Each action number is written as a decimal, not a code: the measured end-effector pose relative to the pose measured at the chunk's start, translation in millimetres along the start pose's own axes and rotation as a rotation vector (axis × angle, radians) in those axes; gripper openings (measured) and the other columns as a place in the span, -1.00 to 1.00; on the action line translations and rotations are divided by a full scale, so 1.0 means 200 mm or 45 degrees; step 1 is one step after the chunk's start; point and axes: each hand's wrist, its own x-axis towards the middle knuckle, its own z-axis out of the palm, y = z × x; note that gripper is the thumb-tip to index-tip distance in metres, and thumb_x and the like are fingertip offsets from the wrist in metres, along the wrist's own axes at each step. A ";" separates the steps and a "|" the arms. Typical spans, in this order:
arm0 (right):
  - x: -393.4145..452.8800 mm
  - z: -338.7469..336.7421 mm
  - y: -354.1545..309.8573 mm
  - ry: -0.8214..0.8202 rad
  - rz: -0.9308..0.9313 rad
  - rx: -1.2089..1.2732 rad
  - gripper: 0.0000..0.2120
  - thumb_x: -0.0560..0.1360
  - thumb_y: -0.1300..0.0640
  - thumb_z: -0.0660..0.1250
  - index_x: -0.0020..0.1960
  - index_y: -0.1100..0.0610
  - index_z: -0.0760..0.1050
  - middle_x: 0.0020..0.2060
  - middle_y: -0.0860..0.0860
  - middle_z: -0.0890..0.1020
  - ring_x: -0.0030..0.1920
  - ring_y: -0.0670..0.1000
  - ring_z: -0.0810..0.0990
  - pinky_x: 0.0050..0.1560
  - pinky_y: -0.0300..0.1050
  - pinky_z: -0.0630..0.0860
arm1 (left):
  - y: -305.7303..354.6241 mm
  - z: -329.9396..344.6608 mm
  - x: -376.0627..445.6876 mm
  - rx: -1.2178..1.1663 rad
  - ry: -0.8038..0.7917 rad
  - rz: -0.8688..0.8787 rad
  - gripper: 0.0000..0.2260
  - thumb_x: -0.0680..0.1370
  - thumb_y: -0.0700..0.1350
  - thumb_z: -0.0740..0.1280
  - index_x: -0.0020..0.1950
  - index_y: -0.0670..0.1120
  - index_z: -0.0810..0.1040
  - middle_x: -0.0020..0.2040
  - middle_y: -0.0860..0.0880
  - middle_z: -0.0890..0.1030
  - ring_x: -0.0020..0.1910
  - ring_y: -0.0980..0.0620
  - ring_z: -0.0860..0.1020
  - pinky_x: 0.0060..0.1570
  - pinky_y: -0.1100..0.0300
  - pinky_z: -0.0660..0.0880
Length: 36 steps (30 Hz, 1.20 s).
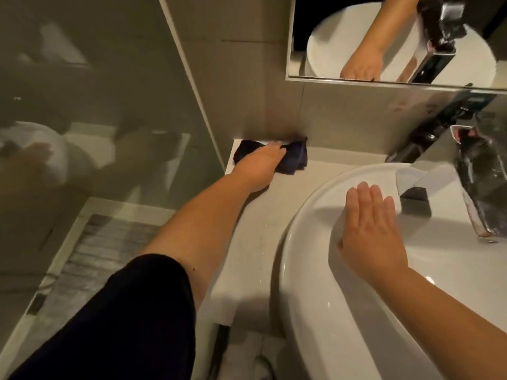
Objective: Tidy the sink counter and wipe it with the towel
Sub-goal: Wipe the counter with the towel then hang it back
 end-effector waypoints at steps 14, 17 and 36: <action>-0.01 -0.03 0.01 -0.033 -0.016 -0.006 -0.21 0.44 0.11 0.24 0.52 0.31 -0.08 0.52 0.31 0.03 0.52 0.32 -0.07 0.51 0.24 -0.11 | 0.02 0.19 -0.67 -0.026 -0.024 0.071 -0.54 0.58 -0.29 0.16 0.50 -0.14 0.23 0.54 -0.11 0.20 0.52 -0.09 0.15 0.47 0.04 0.06; -0.01 -0.07 0.01 -0.135 -0.004 -0.060 -0.21 0.50 0.07 0.18 0.52 0.28 -0.22 0.54 0.27 -0.10 0.53 0.28 -0.17 0.52 0.20 -0.15 | 0.12 0.27 -1.04 -0.049 -0.015 -0.022 -0.51 0.58 -0.29 0.16 0.51 -0.10 0.20 0.56 -0.06 0.16 0.54 -0.04 0.09 0.49 0.08 -0.04; -0.03 -0.18 0.03 -0.329 -0.034 -0.088 -0.22 0.52 0.06 0.12 0.53 0.23 -0.29 0.55 0.19 -0.19 0.54 0.22 -0.20 0.53 0.15 -0.11 | 0.62 0.50 -1.97 -2.041 0.321 -1.559 -0.79 0.55 -0.24 0.18 0.08 -0.20 0.58 0.04 -0.29 0.64 0.01 -0.19 0.61 0.03 0.01 0.53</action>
